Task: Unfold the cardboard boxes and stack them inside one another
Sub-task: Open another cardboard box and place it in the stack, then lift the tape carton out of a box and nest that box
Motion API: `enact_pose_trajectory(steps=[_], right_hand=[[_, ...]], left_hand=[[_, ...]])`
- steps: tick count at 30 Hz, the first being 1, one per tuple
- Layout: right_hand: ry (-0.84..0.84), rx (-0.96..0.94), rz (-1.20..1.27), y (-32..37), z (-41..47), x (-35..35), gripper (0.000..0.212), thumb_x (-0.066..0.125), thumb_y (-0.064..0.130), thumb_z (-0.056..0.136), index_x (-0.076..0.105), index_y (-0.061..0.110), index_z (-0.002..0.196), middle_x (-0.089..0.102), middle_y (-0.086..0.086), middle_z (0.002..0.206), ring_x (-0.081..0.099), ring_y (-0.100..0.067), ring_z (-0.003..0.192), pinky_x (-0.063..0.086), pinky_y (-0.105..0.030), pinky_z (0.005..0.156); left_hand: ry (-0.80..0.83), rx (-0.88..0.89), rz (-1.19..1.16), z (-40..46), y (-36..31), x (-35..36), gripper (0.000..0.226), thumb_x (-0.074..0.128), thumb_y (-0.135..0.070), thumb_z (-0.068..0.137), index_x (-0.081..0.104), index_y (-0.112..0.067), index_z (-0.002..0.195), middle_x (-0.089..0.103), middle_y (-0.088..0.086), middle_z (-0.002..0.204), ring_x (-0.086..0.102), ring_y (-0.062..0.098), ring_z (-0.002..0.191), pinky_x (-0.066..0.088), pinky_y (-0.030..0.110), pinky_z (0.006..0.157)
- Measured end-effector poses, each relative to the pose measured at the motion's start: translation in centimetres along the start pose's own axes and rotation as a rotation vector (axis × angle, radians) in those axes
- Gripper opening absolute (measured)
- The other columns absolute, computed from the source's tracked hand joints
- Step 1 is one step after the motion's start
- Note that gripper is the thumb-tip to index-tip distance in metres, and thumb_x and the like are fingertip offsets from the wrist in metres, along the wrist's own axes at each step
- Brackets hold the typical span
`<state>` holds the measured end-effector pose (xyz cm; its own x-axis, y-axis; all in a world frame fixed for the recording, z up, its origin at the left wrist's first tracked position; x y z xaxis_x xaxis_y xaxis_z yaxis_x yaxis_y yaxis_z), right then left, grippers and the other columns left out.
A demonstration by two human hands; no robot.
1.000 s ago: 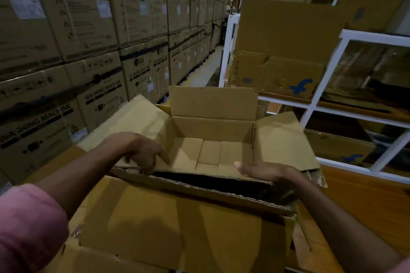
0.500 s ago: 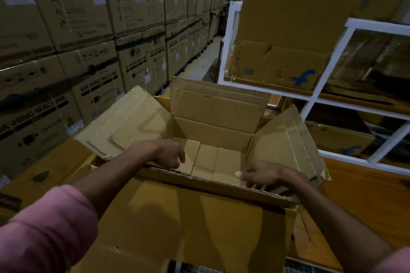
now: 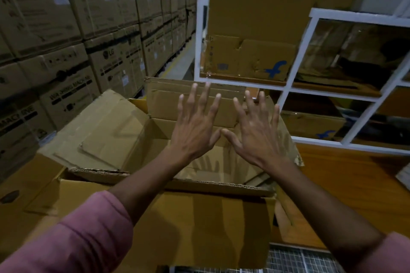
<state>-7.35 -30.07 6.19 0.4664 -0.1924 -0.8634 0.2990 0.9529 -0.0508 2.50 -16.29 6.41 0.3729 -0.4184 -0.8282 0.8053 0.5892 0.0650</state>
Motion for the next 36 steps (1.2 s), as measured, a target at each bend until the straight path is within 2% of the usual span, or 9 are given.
enact_pose_trajectory(steps=[5,11,16,21,24,28,33,36], right_hand=[[-0.068,0.071,-0.012,-6.0,-1.8,-2.3,0.085,0.026,0.075,0.098,0.006,0.026,0.164,-0.009,-0.008,0.172,-0.019,-0.030,0.156,-0.004,-0.066,0.121],[-0.138,0.213,0.034,-16.8,-6.2,-4.8,0.079,0.028,0.070,0.098,0.017,0.025,0.162,0.008,-0.009,0.172,-0.006,-0.030,0.158,-0.002,-0.064,0.123],[-0.176,0.292,0.050,-29.0,-11.0,-5.5,0.073,0.032,0.065,0.100,0.034,0.019,0.156,0.024,-0.011,0.167,0.007,-0.030,0.158,0.008,-0.064,0.123],[-0.183,0.392,0.098,-43.8,-16.8,-5.9,0.069,0.032,0.064,0.100,0.044,0.016,0.149,0.038,-0.011,0.158,0.019,-0.033,0.154,0.015,-0.065,0.121],[-0.154,0.490,0.095,-52.4,-20.3,-6.3,0.071,0.033,0.064,0.100,0.044,0.015,0.150,0.040,-0.012,0.158,0.020,-0.034,0.153,0.017,-0.063,0.121],[-0.121,0.568,0.076,-61.4,-24.0,-7.2,0.077,0.026,0.067,0.099,0.043,0.014,0.150,0.041,-0.014,0.157,0.024,-0.035,0.151,0.019,-0.058,0.121],[-0.023,0.649,0.021,-70.1,-27.3,-6.6,0.077,0.025,0.065,0.096,0.045,0.012,0.148,0.045,-0.015,0.154,0.029,-0.037,0.149,0.020,-0.057,0.120],[0.078,0.667,-0.054,-74.0,-28.9,-5.6,0.074,0.027,0.066,0.098,0.042,0.016,0.151,0.040,-0.013,0.158,0.024,-0.036,0.151,0.013,-0.062,0.121]], left_hand=[[-0.084,0.042,-0.071,2.5,-5.9,0.3,0.092,0.041,-0.064,0.098,0.004,-0.013,0.164,-0.011,0.015,0.171,-0.012,0.036,0.157,0.005,0.061,0.124],[-0.064,0.131,-0.145,6.4,-16.7,1.2,0.087,0.035,-0.063,0.099,0.005,-0.012,0.164,-0.008,0.014,0.171,-0.011,0.034,0.157,0.006,0.061,0.124],[0.013,0.188,-0.180,9.9,-29.2,3.4,0.085,0.040,-0.062,0.100,0.007,-0.016,0.163,-0.007,0.012,0.172,-0.012,0.032,0.157,0.003,0.058,0.125],[0.120,0.229,-0.227,14.0,-44.3,7.8,0.086,0.046,-0.059,0.099,0.008,-0.016,0.163,-0.007,0.010,0.172,-0.014,0.031,0.157,-0.002,0.055,0.126],[0.222,0.274,-0.233,15.9,-53.1,10.6,0.086,0.042,-0.060,0.101,0.001,-0.018,0.163,-0.013,0.010,0.171,-0.017,0.031,0.156,0.000,0.057,0.126],[0.331,0.341,-0.257,17.8,-62.0,13.0,0.085,0.042,-0.059,0.101,0.001,-0.018,0.163,-0.015,0.011,0.171,-0.018,0.031,0.156,-0.001,0.058,0.125],[0.413,0.384,-0.294,20.0,-69.5,15.2,0.085,0.046,-0.059,0.100,0.004,-0.019,0.163,-0.013,0.007,0.171,-0.017,0.029,0.156,-0.003,0.056,0.126],[0.453,0.406,-0.317,21.0,-73.2,16.3,0.084,0.043,-0.059,0.101,0.003,-0.018,0.163,-0.010,0.007,0.171,-0.015,0.029,0.157,-0.004,0.056,0.126]])
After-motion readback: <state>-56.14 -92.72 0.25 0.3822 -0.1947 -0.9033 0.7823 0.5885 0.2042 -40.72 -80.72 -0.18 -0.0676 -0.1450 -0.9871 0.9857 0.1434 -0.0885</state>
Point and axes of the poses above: each hand's wrist, its own z-axis towards the middle knuckle, its own x-axis out of the palm, y = z × x, the point moved 5 cm from there along z, towards the middle knuckle
